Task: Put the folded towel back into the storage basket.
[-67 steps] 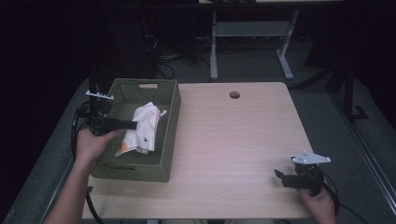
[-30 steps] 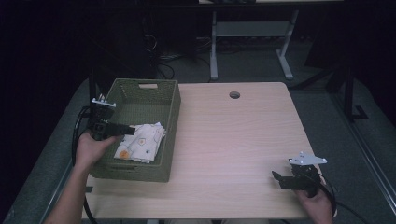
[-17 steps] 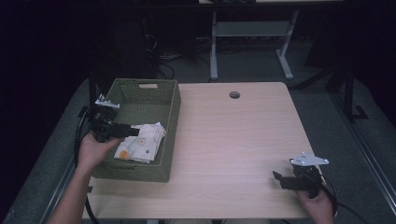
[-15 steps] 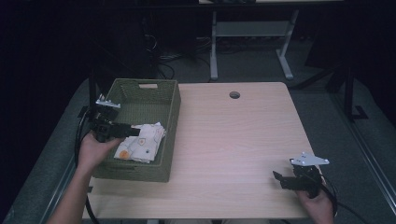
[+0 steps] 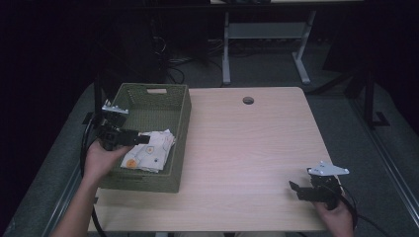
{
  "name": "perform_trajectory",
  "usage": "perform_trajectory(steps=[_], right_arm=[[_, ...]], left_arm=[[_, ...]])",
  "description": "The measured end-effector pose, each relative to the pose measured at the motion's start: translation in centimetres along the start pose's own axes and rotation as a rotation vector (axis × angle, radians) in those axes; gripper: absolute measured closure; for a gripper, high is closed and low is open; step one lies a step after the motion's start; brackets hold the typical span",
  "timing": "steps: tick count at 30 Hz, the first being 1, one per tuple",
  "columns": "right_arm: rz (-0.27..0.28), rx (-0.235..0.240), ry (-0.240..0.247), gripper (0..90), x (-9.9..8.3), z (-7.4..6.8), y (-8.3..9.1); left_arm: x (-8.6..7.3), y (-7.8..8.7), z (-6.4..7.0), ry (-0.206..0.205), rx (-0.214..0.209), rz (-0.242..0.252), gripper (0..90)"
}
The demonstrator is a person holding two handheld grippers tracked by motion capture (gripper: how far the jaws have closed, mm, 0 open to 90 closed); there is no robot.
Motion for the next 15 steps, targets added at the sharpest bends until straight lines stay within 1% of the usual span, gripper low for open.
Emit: perform_trajectory(steps=[7,15], right_arm=[[-0.004,0.003,-0.002,18.0,0.0,-0.1,-0.1],[-0.001,-0.001,-0.005,17.9,0.0,0.0,0.0]], left_arm=[[0.2,0.1,0.3,-0.004,-0.002,0.005,36.5],[0.8,0.2,1.4,-0.022,-0.015,0.014,35.4]])
Point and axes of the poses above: each handheld gripper's, and its own axes: y roughly backward along the jaws, x roughly out of its top, z roughly to its right, the point moved 5 cm from there along -y, roughly forward along the jaws, and after that the axes turned 8 degrees about x, right-handed, at the moved point
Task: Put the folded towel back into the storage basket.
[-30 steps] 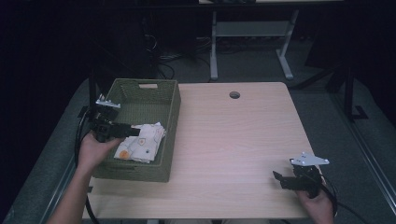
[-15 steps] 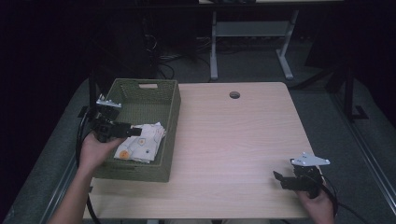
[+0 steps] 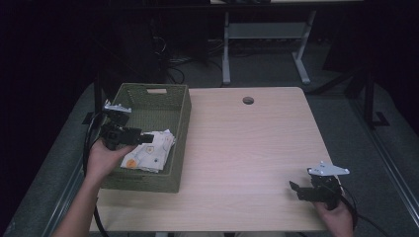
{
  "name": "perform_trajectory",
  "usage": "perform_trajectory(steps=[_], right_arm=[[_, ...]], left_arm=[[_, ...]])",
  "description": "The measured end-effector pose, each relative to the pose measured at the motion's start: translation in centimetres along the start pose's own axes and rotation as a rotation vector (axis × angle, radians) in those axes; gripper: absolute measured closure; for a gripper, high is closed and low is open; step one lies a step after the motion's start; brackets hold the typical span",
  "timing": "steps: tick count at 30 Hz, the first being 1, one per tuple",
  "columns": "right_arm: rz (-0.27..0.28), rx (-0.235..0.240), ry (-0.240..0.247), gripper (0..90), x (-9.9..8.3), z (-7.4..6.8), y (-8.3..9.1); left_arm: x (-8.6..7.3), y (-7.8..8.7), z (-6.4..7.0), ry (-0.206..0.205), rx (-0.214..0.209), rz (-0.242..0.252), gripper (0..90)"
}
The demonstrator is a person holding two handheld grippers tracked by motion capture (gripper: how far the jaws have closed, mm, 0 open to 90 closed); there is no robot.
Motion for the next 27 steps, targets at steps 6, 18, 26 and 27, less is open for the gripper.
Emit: perform_trajectory(steps=[6,18,26,27], right_arm=[[0.001,0.001,-0.001,17.9,0.0,0.0,0.0],[0.006,0.001,-0.004,17.8,0.0,0.1,0.1],[0.006,0.003,-0.004,17.7,0.0,0.0,0.1],[0.006,0.005,-0.005,17.7,0.0,0.0,0.1]], left_arm=[[0.6,-0.1,1.1,-0.015,-0.012,0.013,34.9],[1.5,-0.3,3.2,-0.064,-0.038,0.014,34.7],[2.1,-0.4,4.4,-0.087,-0.043,0.014,34.2],[2.1,-0.5,4.5,-0.093,-0.041,0.012,34.2]])
Point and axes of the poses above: each handheld gripper's, and its own axes: y roughly backward along the jaws, x roughly out of its top, z roughly to its right, the point moved 5 cm from there along -y, roughly forward along the jaws, and after that the axes turned 8 degrees about x, right-handed, at the moved point
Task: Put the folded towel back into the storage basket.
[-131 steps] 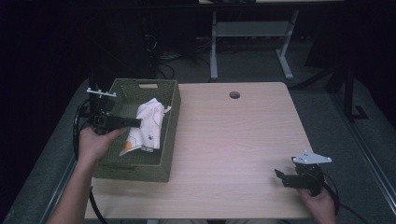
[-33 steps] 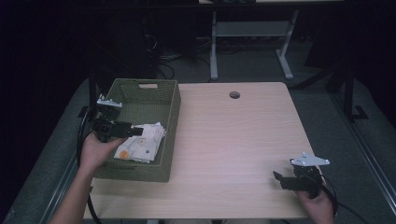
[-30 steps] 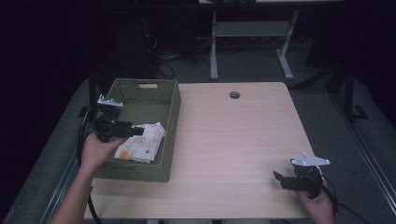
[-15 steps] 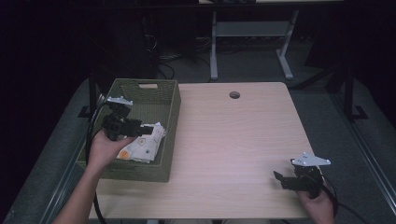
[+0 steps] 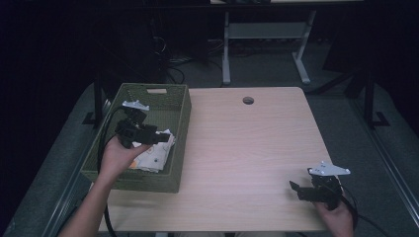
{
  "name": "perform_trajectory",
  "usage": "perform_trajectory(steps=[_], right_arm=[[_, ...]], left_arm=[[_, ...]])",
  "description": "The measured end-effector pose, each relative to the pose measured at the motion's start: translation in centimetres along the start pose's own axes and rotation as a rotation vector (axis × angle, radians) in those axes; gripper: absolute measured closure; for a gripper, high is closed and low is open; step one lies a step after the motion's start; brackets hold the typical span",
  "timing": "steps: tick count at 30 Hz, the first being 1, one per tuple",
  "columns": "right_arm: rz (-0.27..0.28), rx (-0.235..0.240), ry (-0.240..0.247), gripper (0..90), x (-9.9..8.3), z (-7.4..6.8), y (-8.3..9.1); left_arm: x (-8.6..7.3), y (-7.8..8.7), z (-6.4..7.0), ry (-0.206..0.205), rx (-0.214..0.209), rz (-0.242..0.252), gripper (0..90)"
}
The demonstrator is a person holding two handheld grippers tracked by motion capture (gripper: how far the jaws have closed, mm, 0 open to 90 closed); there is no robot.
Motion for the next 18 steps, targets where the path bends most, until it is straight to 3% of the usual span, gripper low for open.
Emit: perform_trajectory(steps=[11,18], right_arm=[[0.003,0.0,-0.006,17.5,0.0,0.1,0.1],[0.006,0.0,-0.003,17.5,0.0,0.1,0.2]], left_arm=[[0.9,0.3,1.3,-0.02,-0.015,0.024,34.2],[1.6,0.2,3.2,-0.058,-0.036,0.029,34.1]])
Point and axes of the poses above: each handheld gripper's, and its own axes: y roughly backward along the jaws, x roughly out of its top, z roughly to its right, the point moved 5 cm from there along -y, roughly forward along the jaws, and after that the axes turned 8 degrees about x, right-handed, at the moved point
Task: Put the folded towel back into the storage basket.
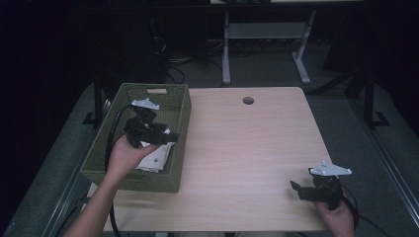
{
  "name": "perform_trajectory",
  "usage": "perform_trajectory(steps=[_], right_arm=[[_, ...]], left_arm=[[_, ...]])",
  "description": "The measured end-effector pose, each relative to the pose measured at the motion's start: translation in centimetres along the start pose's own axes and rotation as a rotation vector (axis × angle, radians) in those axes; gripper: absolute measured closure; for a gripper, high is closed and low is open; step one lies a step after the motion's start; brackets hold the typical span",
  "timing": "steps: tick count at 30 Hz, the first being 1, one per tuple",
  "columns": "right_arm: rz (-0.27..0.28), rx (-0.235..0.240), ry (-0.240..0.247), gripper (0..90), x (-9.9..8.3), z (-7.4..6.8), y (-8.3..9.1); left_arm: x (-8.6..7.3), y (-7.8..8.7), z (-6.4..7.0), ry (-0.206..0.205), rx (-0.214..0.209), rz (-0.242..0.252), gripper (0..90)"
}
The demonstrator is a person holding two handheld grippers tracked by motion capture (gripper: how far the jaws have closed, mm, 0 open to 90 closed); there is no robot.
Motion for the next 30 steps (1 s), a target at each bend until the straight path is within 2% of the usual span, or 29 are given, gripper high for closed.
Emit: perform_trajectory(steps=[8,15,20,25,30], right_arm=[[0.001,-0.001,0.0,17.5,0.0,0.0,0.1],[0.004,-0.002,0.0,17.4,0.0,0.0,0.2],[0.004,0.0,0.001,17.4,0.1,0.0,0.2],[0.005,0.0,0.003,17.4,0.1,0.0,0.2],[0.007,0.0,0.003,17.5,0.1,0.1,0.3]], left_arm=[[0.9,-1.0,2.2,-0.039,-0.035,0.0,33.6],[1.6,-2.0,3.9,-0.058,-0.064,-0.001,33.6],[2.0,-2.9,5.0,-0.061,-0.089,0.007,33.3],[2.2,-3.9,6.0,-0.054,-0.105,0.007,33.1],[2.3,-4.7,6.8,-0.063,-0.11,0.001,32.0]])
Point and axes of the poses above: each handheld gripper's, and its own axes: y roughly backward along the jaws, x roughly out of its top, z roughly to its right, the point moved 5 cm from there along -y, roughly forward along the jaws, and after that the axes turned 8 degrees about x, right-handed, at the moved point
